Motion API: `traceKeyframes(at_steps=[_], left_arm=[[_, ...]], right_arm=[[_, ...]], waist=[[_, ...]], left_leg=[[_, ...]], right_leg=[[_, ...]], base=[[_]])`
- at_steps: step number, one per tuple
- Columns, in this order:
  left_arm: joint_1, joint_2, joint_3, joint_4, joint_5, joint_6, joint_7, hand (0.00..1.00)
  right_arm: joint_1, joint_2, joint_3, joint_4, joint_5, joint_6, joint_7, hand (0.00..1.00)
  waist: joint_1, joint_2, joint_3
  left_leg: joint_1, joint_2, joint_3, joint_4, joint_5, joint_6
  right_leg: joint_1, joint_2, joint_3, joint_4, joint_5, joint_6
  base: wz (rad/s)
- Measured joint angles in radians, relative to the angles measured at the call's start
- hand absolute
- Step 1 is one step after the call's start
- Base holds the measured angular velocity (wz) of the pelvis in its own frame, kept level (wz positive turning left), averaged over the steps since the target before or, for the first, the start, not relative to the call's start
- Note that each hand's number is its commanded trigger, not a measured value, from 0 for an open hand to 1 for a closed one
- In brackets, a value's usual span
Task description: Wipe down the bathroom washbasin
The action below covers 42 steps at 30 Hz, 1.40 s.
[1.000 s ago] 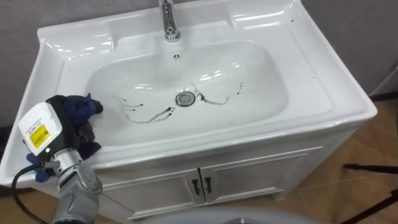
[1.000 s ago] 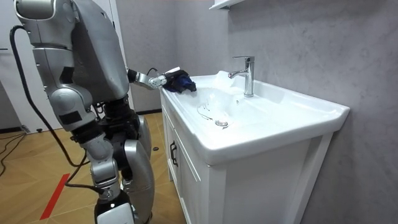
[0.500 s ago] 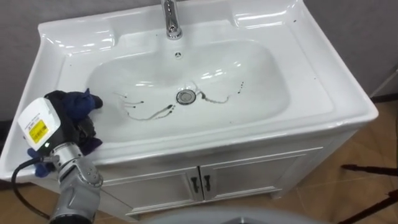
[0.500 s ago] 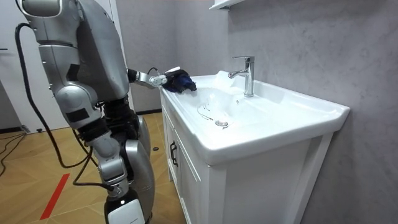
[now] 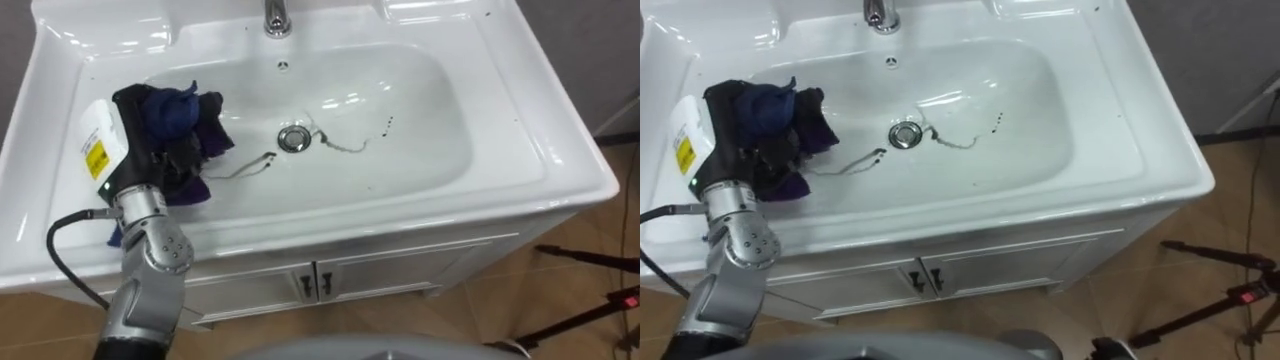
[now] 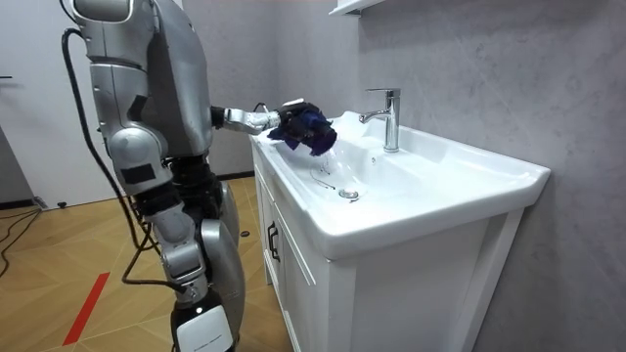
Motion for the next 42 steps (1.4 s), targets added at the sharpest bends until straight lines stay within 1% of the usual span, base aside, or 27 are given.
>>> traceKeyframes(at_steps=[3, 5, 9, 12, 15, 18, 21, 23, 27, 28, 29, 31, 33, 34, 35, 39, 40, 42], left_arm=[[-0.002, 0.000, -0.005, -0.023, 0.001, -0.006, 0.000, 1.00], [-0.015, 0.000, -0.006, -0.026, 0.001, -0.026, 0.002, 1.00], [-0.022, 0.010, -0.016, -0.036, 0.002, -0.028, 0.015, 1.00], [-0.022, 0.012, -0.019, -0.039, 0.003, -0.028, 0.019, 1.00], [-0.022, 0.012, -0.019, -0.033, 0.003, -0.028, 0.019, 1.00], [-0.022, 0.013, -0.021, -0.010, 0.004, -0.024, 0.019, 1.00], [-0.022, 0.013, -0.022, 0.023, 0.023, -0.011, 0.002, 1.00], [-0.022, 0.013, -0.022, 0.055, 0.024, 0.012, -0.038, 1.00], [-0.023, 0.013, -0.023, 0.135, 0.049, 0.032, -0.100, 1.00], [-0.023, 0.013, -0.023, 0.165, 0.058, 0.043, -0.115, 1.00], [-0.025, 0.013, -0.023, 0.203, 0.063, 0.054, -0.130, 1.00], [-0.040, 0.014, -0.023, 0.238, 0.064, 0.073, -0.165, 1.00], [-0.053, 0.015, -0.023, 0.278, 0.079, 0.090, -0.180, 1.00], [-0.055, 0.016, -0.023, 0.294, 0.089, 0.100, -0.189, 1.00], [-0.055, 0.018, -0.023, 0.298, 0.091, 0.110, -0.205, 1.00], [-0.055, 0.022, -0.023, 0.304, 0.137, 0.136, -0.259, 1.00], [-0.056, 0.023, -0.023, 0.304, 0.168, 0.140, -0.273, 1.00], [-0.062, 0.023, -0.023, 0.306, 0.210, 0.151, -0.292, 1.00]], right_arm=[[-0.001, 0.003, 0.005, 0.023, -0.001, -0.010, 0.000, 0.00], [-0.002, 0.005, 0.005, 0.030, -0.004, -0.009, 0.000, 0.00], [-0.006, 0.008, 0.004, 0.031, -0.006, -0.009, 0.000, 0.00], [-0.010, 0.008, 0.004, 0.032, -0.024, -0.007, 0.001, 0.00], [-0.013, 0.008, 0.004, 0.040, -0.041, -0.007, 0.011, 0.00], [-0.014, 0.008, 0.003, 0.052, -0.043, -0.006, 0.014, 0.00], [-0.003, 0.007, 0.003, 0.048, -0.045, 0.005, 0.036, 0.00], [-0.002, 0.007, 0.003, 0.046, -0.045, 0.018, 0.056, 0.00], [-0.003, 0.007, 0.003, 0.046, -0.048, 0.028, 0.078, 0.00], [-0.004, 0.006, 0.001, 0.046, -0.048, 0.034, 0.078, 0.00], [-0.005, 0.005, -0.008, 0.040, -0.049, 0.040, 0.078, 0.00], [0.002, -0.001, -0.021, 0.035, -0.047, 0.048, 0.077, 0.00], [0.011, -0.004, -0.029, 0.018, -0.047, 0.058, 0.077, 0.00], [0.016, -0.004, -0.033, 0.010, -0.047, 0.058, 0.078, 0.00], [0.017, -0.003, -0.037, 0.005, -0.044, 0.059, 0.078, 0.00], [0.019, -0.004, -0.047, -0.007, -0.044, 0.066, 0.077, 0.00], [0.019, -0.004, -0.046, -0.017, -0.043, 0.072, 0.077, 0.00], [0.019, -0.005, -0.046, -0.022, -0.037, 0.072, 0.076, 0.00]], waist=[[-0.007, 0.003, -0.0002], [-0.008, 0.000, 0.0014], [-0.018, -0.009, 0.0030], [-0.023, -0.011, 0.0034], [-0.028, -0.008, 0.0030], [-0.034, 0.001, 0.0029], [-0.034, 0.004, 0.0020], [-0.035, 0.004, 0.0021], [-0.036, 0.005, 0.0023], [-0.033, 0.008, 0.0006], [-0.035, 0.013, 0.0008], [-0.036, 0.020, 0.0009], [-0.038, 0.031, -0.0005], [-0.046, 0.037, -0.0023], [-0.055, 0.038, -0.0017], [-0.066, 0.031, 0.0005], [-0.067, 0.026, 0.0025], [-0.067, 0.020, 0.0027]], left_leg=[[0.001, 0.001, 0.002, 0.000, 0.000, 0.000], [0.001, 0.001, 0.004, 0.000, 0.000, 0.000], [0.000, 0.001, 0.013, 0.000, 0.000, 0.000], [0.000, 0.000, 0.017, 0.000, 0.000, 0.000], [0.001, 0.001, 0.021, 0.000, 0.000, 0.000], [0.003, 0.001, 0.024, 0.001, 0.000, 0.000], [0.008, 0.001, 0.027, 0.001, 0.000, 0.000], [0.014, 0.001, 0.032, 0.000, 0.000, 0.000], [0.016, 0.001, 0.042, -0.001, 0.000, 0.000], [0.015, 0.002, 0.052, -0.004, 0.000, 0.000], [0.015, 0.002, 0.057, -0.006, 0.000, 0.000], [0.017, 0.001, 0.062, -0.006, 0.000, 0.000], [0.018, 0.001, 0.073, -0.006, 0.000, 0.000], [0.019, 0.001, 0.076, -0.006, 0.000, 0.000], [0.021, 0.001, 0.080, -0.006, 0.000, 0.000], [0.031, 0.001, 0.088, -0.005, 0.000, 0.000], [0.033, 0.001, 0.097, -0.006, 0.000, 0.000], [0.033, 0.002, 0.105, -0.007, 0.000, 0.000]], right_leg=[[0.000, 0.002, 0.002, -0.001, 0.000, 0.000], [-0.001, 0.002, 0.003, -0.001, 0.000, 0.000], [-0.001, 0.001, 0.007, -0.002, 0.000, 0.000], [-0.001, 0.001, 0.011, -0.003, 0.001, 0.001], [-0.001, 0.002, 0.015, -0.002, 0.001, 0.002], [-0.001, 0.003, 0.020, 0.000, 0.003, 0.002], [-0.002, 0.003, 0.024, 0.000, 0.003, 0.002], [-0.002, 0.003, 0.025, 0.000, 0.003, 0.002], [-0.004, 0.003, 0.028, -0.002, 0.003, 0.002], [-0.012, 0.005, 0.035, -0.001, 0.003, 0.002], [-0.015, 0.006, 0.041, 0.001, 0.005, 0.002], [-0.014, 0.006, 0.048, 0.003, 0.007, 0.004], [-0.014, 0.007, 0.056, 0.007, 0.008, 0.004], [-0.015, 0.006, 0.058, 0.009, 0.007, 0.004], [-0.016, 0.006, 0.059, 0.016, 0.006, 0.004], [-0.016, 0.007, 0.069, 0.019, 0.004, 0.003], [-0.017, 0.008, 0.077, 0.022, 0.004, 0.003], [-0.017, 0.009, 0.081, 0.027, 0.005, 0.003]], base=[[-0.03], [0.00], [0.00], [0.00], [-0.03], [-0.03], [-0.04], [-0.04], [-0.06], [-0.16], [-0.15], [-0.10], [-0.12], [-0.07], [-0.04], [-0.09], [-0.11], [-0.09]])
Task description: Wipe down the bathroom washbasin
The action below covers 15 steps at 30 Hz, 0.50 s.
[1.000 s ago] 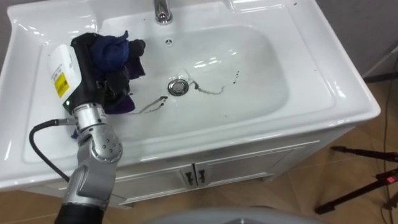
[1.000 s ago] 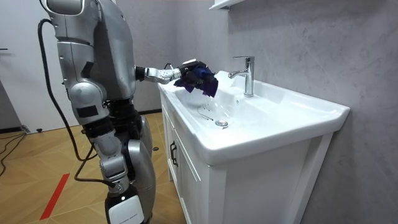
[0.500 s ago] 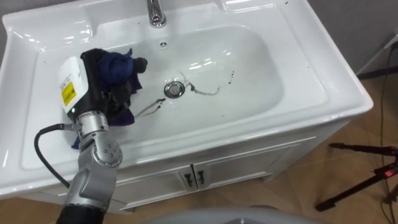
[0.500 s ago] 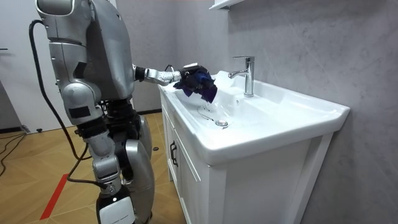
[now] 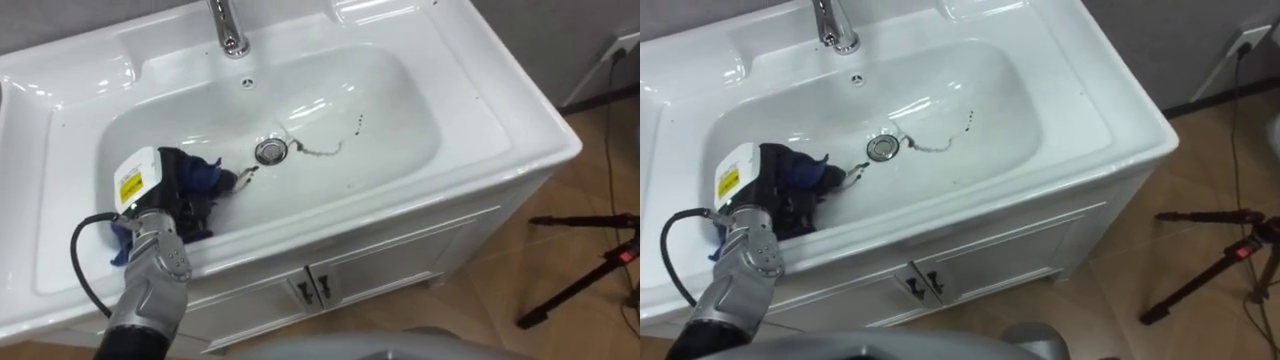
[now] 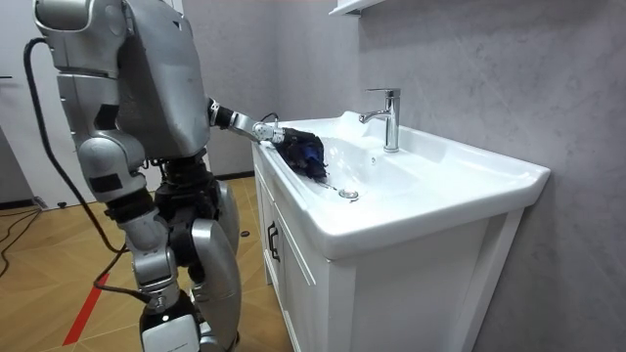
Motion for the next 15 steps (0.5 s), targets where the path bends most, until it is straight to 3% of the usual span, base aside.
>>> traceKeyframes(at_steps=[7, 10, 15], left_arm=[[-0.036, 0.000, 0.000, 0.053, 0.103, 0.025, -0.014, 1.00], [-0.041, 0.000, -0.001, 0.081, 0.142, 0.031, -0.016, 1.00], [-0.069, 0.003, -0.024, 0.094, 0.209, 0.050, -0.047, 1.00]], right_arm=[[0.020, -0.005, -0.001, -0.001, 0.001, 0.008, 0.000, 0.00], [0.019, -0.021, -0.002, 0.004, -0.007, 0.008, -0.001, 0.00], [0.021, -0.030, 0.000, 0.003, -0.008, 0.008, 0.000, 0.00]], waist=[[-0.003, 0.001, -0.0014], [-0.024, 0.010, -0.0013], [-0.040, 0.007, -0.0010]], left_leg=[[0.004, 0.007, 0.000, -0.014, 0.000, 0.000], [0.001, 0.008, 0.000, -0.012, 0.000, 0.000], [-0.011, 0.007, 0.003, -0.008, 0.000, 0.000]], right_leg=[[0.001, 0.009, -0.001, -0.008, 0.009, -0.005], [0.001, 0.010, 0.000, -0.010, 0.010, -0.006], [-0.016, 0.008, 0.000, -0.014, 0.009, -0.005]], base=[[0.00], [0.00], [-0.01]])
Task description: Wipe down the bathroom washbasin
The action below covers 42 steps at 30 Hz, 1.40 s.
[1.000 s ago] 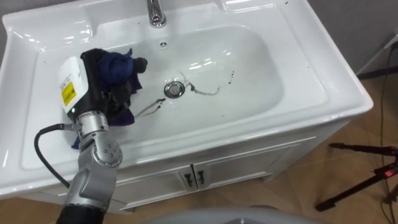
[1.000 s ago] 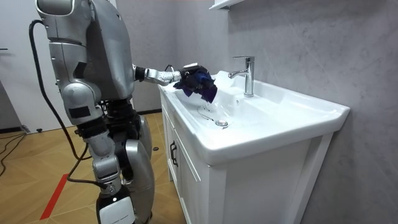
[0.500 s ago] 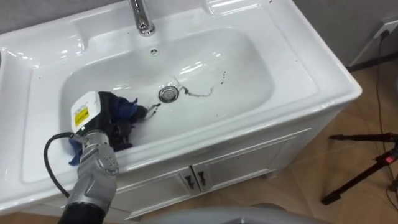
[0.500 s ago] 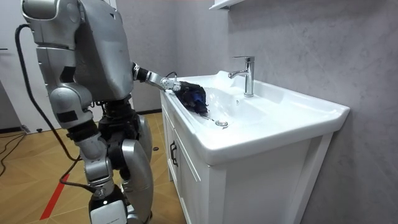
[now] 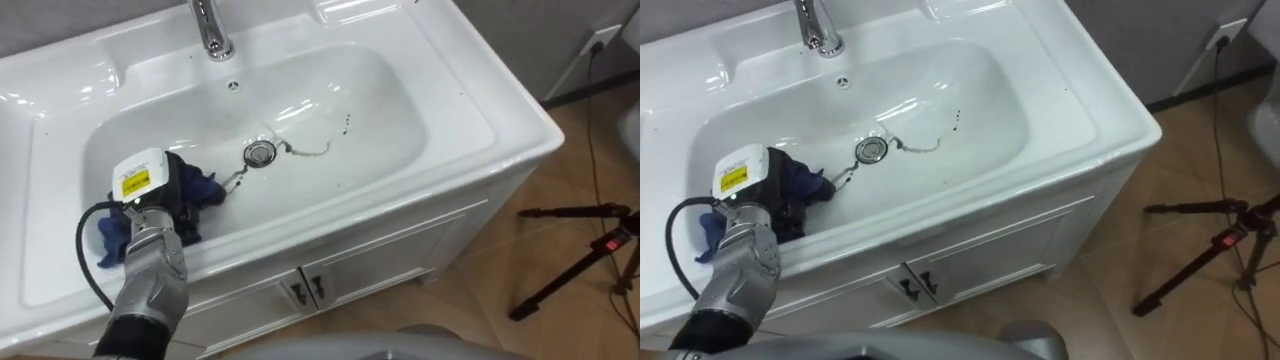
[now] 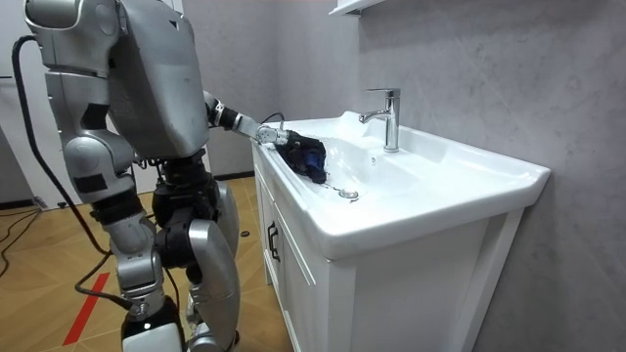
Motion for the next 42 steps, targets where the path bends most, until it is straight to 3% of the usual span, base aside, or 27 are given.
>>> traceKeyframes(at_steps=[4, 10, 11, 13, 15, 20, 34, 42], left_arm=[[-0.034, 0.018, -0.062, 0.000, 0.056, 0.014, -0.056, 1.00], [-0.088, 0.024, -0.086, 0.022, 0.057, 0.024, -0.131, 1.00], [-0.091, 0.025, -0.087, 0.022, 0.060, 0.025, -0.146, 1.00], [-0.098, 0.030, -0.087, 0.022, 0.063, 0.030, -0.168, 1.00], [-0.113, 0.035, -0.093, 0.034, 0.062, 0.036, -0.193, 1.00], [-0.189, 0.060, -0.167, 0.112, 0.061, 0.044, -0.267, 1.00], [-0.223, 0.070, -0.179, 0.150, -0.018, 0.041, -0.295, 1.00], [-0.242, 0.048, -0.189, 0.149, -0.066, 0.042, -0.291, 1.00]], right_arm=[[0.001, 0.005, 0.000, 0.005, -0.005, 0.001, -0.008, 0.00], [-0.001, 0.004, 0.000, 0.003, -0.025, 0.001, -0.040, 0.00], [0.000, 0.004, -0.007, 0.000, -0.035, 0.001, -0.043, 0.00], [0.005, 0.003, -0.015, -0.006, -0.041, 0.001, -0.043, 0.00], [0.007, 0.001, -0.023, -0.008, -0.042, 0.001, -0.043, 0.00], [0.007, -0.005, -0.022, -0.029, -0.037, 0.000, -0.058, 0.00], [-0.003, -0.014, -0.020, -0.039, -0.030, -0.002, -0.097, 0.00], [-0.014, -0.017, 0.003, -0.041, -0.026, 0.000, -0.094, 0.00]], waist=[[-0.021, 0.000, 0.0010], [-0.045, 0.006, 0.0012], [-0.055, 0.017, -0.0045], [-0.059, 0.019, 0.0001], [-0.062, 0.026, -0.0009], [-0.072, 0.043, 0.0046], [-0.088, 0.042, 0.0069], [-0.089, 0.038, 0.0055]], left_leg=[[-0.009, 0.000, 0.000, 0.002, 0.000, 0.000], [-0.017, 0.002, 0.008, 0.003, 0.000, 0.000], [-0.023, 0.002, 0.012, 0.007, 0.000, 0.000], [-0.027, 0.002, 0.019, 0.012, 0.000, 0.000], [-0.028, 0.003, 0.029, 0.014, 0.000, 0.000], [-0.024, 0.002, 0.032, 0.014, 0.000, 0.000], [-0.032, -0.001, 0.030, 0.017, 0.000, 0.000], [-0.033, -0.001, 0.030, 0.017, 0.000, 0.000]], right_leg=[[0.001, 0.000, -0.001, -0.001, 0.001, 0.001], [-0.004, 0.001, 0.001, -0.015, 0.006, 0.002], [-0.015, 0.001, 0.001, -0.015, 0.006, 0.002], [-0.023, 0.001, 0.007, -0.014, 0.006, 0.002], [-0.024, 0.002, 0.011, -0.013, 0.006, 0.001], [-0.017, 0.001, 0.015, -0.004, 0.006, 0.001], [-0.038, 0.002, 0.028, 0.006, 0.005, 0.004], [-0.039, 0.002, 0.028, 0.004, 0.007, 0.005]], base=[[0.00], [-0.02], [0.00], [-0.07], [-0.08], [-0.01], [-0.01], [0.00]])
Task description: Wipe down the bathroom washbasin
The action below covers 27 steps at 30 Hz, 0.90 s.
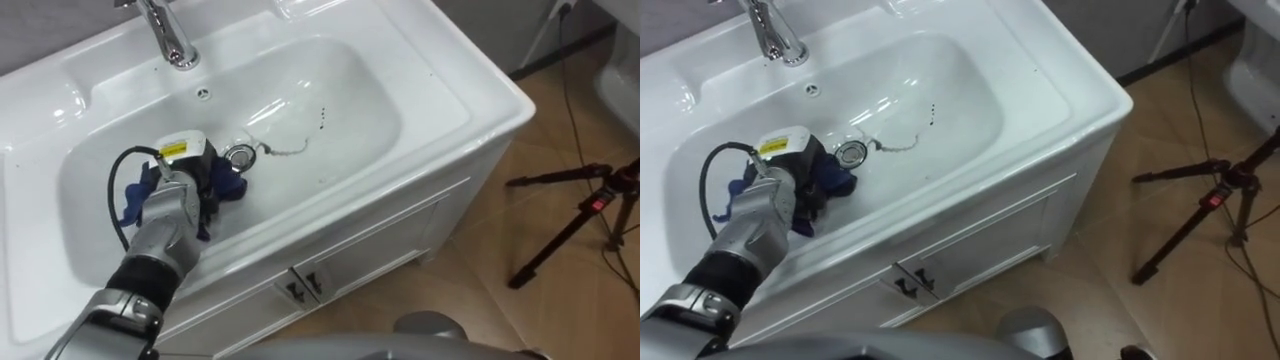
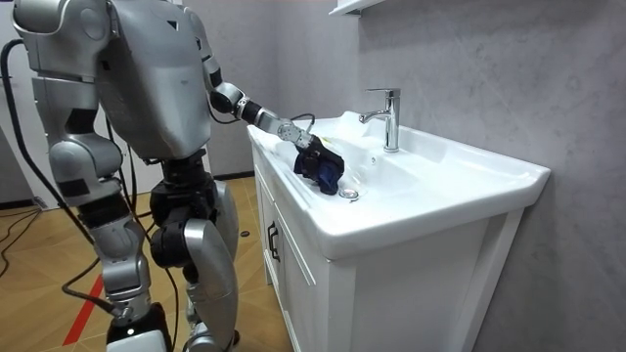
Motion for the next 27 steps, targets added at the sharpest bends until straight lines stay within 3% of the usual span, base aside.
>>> traceKeyframes(at_steps=[3, 7, 13, 21, 27], left_arm=[[-0.006, -0.013, -0.001, -0.006, -0.009, 0.002, 0.002, 1.00], [-0.029, -0.023, -0.052, -0.030, -0.048, 0.005, -0.001, 1.00], [-0.063, -0.049, -0.089, -0.027, -0.099, -0.021, 0.000, 1.00], [-0.053, -0.033, -0.074, -0.017, -0.159, -0.043, 0.014, 1.00], [-0.021, -0.033, -0.054, -0.006, -0.159, -0.054, 0.033, 1.00]], right_arm=[[-0.006, 0.000, 0.000, 0.001, 0.000, 0.000, -0.001, 0.00], [-0.011, 0.001, 0.002, 0.000, 0.001, 0.000, -0.005, 0.00], [-0.011, 0.003, 0.018, 0.000, 0.016, -0.002, -0.022, 0.00], [-0.010, 0.004, 0.005, -0.004, 0.027, 0.000, -0.022, 0.00], [-0.006, 0.009, 0.005, -0.008, 0.027, 0.001, -0.022, 0.00]], waist=[[-0.005, -0.001, -0.0005], [-0.018, -0.001, -0.0009], [-0.036, -0.004, -0.0002], [-0.023, -0.018, 0.0063], [-0.014, -0.022, 0.0022]], left_leg=[[-0.010, 0.000, -0.001, 0.001, 0.000, 0.000], [-0.023, -0.001, -0.004, 0.003, 0.000, 0.000], [-0.022, 0.000, -0.002, 0.002, 0.000, 0.000], [0.001, -0.001, 0.001, -0.003, 0.000, 0.000], [0.027, -0.001, 0.003, -0.003, 0.000, 0.000]], right_leg=[[-0.005, -0.001, -0.001, -0.001, 0.000, 0.000], [-0.011, -0.003, -0.005, 0.002, 0.000, 0.000], [-0.007, -0.002, -0.001, 0.003, 0.000, 0.001], [0.005, -0.001, 0.000, -0.003, 0.000, 0.000], [0.027, 0.000, -0.001, -0.002, 0.000, 0.000]], base=[[0.00], [0.02], [-0.01], [-0.02], [0.00]])
